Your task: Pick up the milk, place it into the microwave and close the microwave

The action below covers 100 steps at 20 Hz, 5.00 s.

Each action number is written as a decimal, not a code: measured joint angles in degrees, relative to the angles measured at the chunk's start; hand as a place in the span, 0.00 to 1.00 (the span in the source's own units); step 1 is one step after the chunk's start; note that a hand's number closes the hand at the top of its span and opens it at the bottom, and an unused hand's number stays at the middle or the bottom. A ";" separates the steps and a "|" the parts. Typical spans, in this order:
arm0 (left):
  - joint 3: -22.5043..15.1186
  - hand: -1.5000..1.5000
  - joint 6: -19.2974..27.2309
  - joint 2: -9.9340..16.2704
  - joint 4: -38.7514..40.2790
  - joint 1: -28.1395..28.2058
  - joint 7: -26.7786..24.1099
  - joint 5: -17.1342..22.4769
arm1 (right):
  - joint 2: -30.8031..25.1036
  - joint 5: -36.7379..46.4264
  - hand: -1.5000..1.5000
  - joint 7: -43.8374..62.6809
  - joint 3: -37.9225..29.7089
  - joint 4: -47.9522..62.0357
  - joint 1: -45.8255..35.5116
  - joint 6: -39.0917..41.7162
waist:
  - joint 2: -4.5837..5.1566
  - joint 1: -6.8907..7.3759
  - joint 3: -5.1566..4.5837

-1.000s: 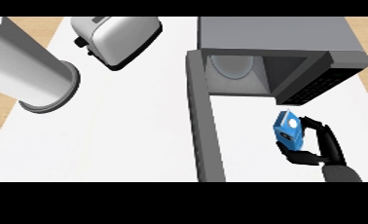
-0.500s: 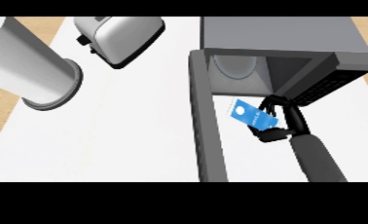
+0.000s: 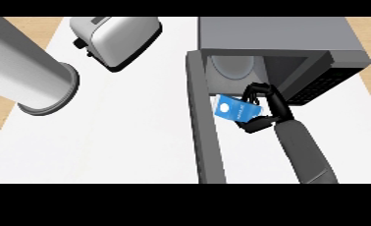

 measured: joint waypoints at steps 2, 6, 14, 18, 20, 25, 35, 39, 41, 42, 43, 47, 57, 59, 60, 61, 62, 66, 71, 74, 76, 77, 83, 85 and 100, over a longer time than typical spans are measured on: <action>-0.14 0.00 -0.37 -0.34 -0.42 1.01 0.09 -0.05 | 0.29 -0.18 1.00 2.13 0.27 -2.87 -0.93 -0.43 | -0.15 -0.28 -0.02; 2.25 0.00 -1.56 -0.04 1.27 0.78 0.07 1.49 | 0.54 -0.30 1.00 7.66 0.64 -7.29 -2.54 -1.66 | -0.24 -0.45 -0.06; 4.04 0.00 -2.15 -0.42 2.57 -2.18 2.05 2.08 | -0.10 0.02 1.00 18.35 0.36 -4.38 -11.99 -1.52 | 0.30 0.34 -0.01; 5.82 0.00 -2.46 0.16 3.68 -4.43 3.40 3.32 | -0.62 1.64 1.00 20.42 -0.01 0.83 -16.92 -5.14 | 0.70 0.88 0.08; 6.22 0.00 -2.34 0.53 4.13 -6.06 4.31 3.55 | -0.66 2.22 1.00 21.12 -0.66 3.43 -18.95 -8.32 | 1.02 1.28 0.16; 6.53 0.00 -2.35 1.40 5.42 -9.42 6.29 4.07 | -1.59 3.81 1.00 23.68 -2.02 9.49 -23.23 -15.49 | 1.80 2.86 0.15; 7.74 0.00 -2.46 2.83 7.51 -13.51 8.01 3.93 | -3.69 2.21 0.00 25.38 -7.10 14.99 -26.72 -27.12 | 2.98 5.30 0.25; 8.08 0.00 -2.30 3.27 8.18 -15.33 8.21 2.99 | -4.14 4.20 0.00 25.60 -6.01 17.37 -27.71 -29.76 | 3.19 5.96 0.19; 8.06 0.00 -2.52 3.59 8.29 -15.85 8.31 2.48 | -3.74 4.27 0.00 25.11 -6.04 18.39 -27.96 -29.21 | 3.19 6.08 0.20; 7.84 0.00 -2.31 3.53 8.22 -16.46 8.52 2.23 | -3.88 4.33 0.00 24.70 -6.00 18.83 -28.07 -28.46 | 3.27 6.04 0.21; 7.60 0.00 -2.56 3.64 8.62 -16.97 8.46 1.89 | -3.90 4.27 0.00 24.36 -6.09 19.22 -28.13 -27.88 | 3.25 6.03 0.21; 6.52 0.00 -2.58 3.81 9.09 -18.67 9.05 0.24 | -3.65 3.67 0.00 23.34 -6.75 20.25 -29.15 -25.63 | 3.23 5.83 0.23; 2.65 0.00 -2.47 2.83 8.00 -20.34 11.65 -1.98 | -2.56 -0.61 0.00 15.81 -10.42 20.89 -27.56 -16.26 | 2.28 4.03 0.21; 1.21 0.00 -2.31 2.24 8.36 -21.01 11.85 -3.41 | -2.78 -1.62 0.00 14.13 -11.22 20.95 -26.62 -13.81 | 2.01 3.47 0.19; 0.30 0.00 -2.07 1.83 8.00 -20.95 12.07 -4.35 | -3.20 -2.11 0.00 13.63 -11.60 20.95 -26.47 -12.23 | 1.89 3.24 0.19; -0.61 0.00 -1.88 1.45 7.47 -20.89 12.12 -5.39 | -3.24 -2.37 0.00 12.92 -11.76 21.03 -25.96 -11.17 | 1.76 3.06 0.17; -1.48 0.00 -1.50 1.07 7.03 -21.19 12.59 -6.24 | -3.22 -2.69 0.00 12.18 -11.91 21.00 -25.55 -9.93 | 1.62 2.74 0.17; -5.07 0.00 -0.11 -0.32 4.91 -21.43 14.57 -9.82 | -2.92 -3.74 0.00 10.37 -12.24 20.81 -23.53 -5.97 | 1.06 1.64 0.11; -7.54 0.00 1.29 -0.97 3.74 -24.50 18.27 -12.61 | -2.04 -4.78 0.00 8.52 -11.62 18.93 -20.12 -1.59 | 0.40 0.05 0.04; -9.86 0.00 2.21 -1.56 3.30 -26.10 20.38 -15.02 | -1.69 -5.41 0.00 6.96 -11.02 17.24 -16.57 0.84 | 0.07 -0.74 0.00; -11.88 0.00 2.65 -1.92 3.08 -26.77 21.58 -16.81 | -1.27 -5.97 0.00 6.53 -10.65 15.66 -14.45 2.26 | -0.15 -1.20 -0.03; -12.39 0.00 3.02 -2.24 3.31 -28.03 22.67 -17.13 | -1.10 -6.28 0.00 6.72 -10.46 14.74 -13.54 3.09 | -0.25 -1.59 -0.04; -15.88 1.00 3.83 -2.61 4.91 -33.29 28.51 -20.55 | 0.57 -7.53 0.00 5.98 -8.26 8.17 -5.47 8.43 | -0.60 -2.94 -0.10; -17.13 1.00 3.83 -2.40 5.33 -34.86 30.55 -22.41 | 0.39 -8.13 0.00 5.81 -7.66 5.24 -2.49 10.49 | -0.67 -3.25 -0.11; -20.70 1.00 6.07 -6.55 22.22 -60.07 43.43 -31.81 | -2.01 -14.02 0.00 12.05 -4.23 -29.24 24.90 19.23 | -0.37 -4.37 -0.19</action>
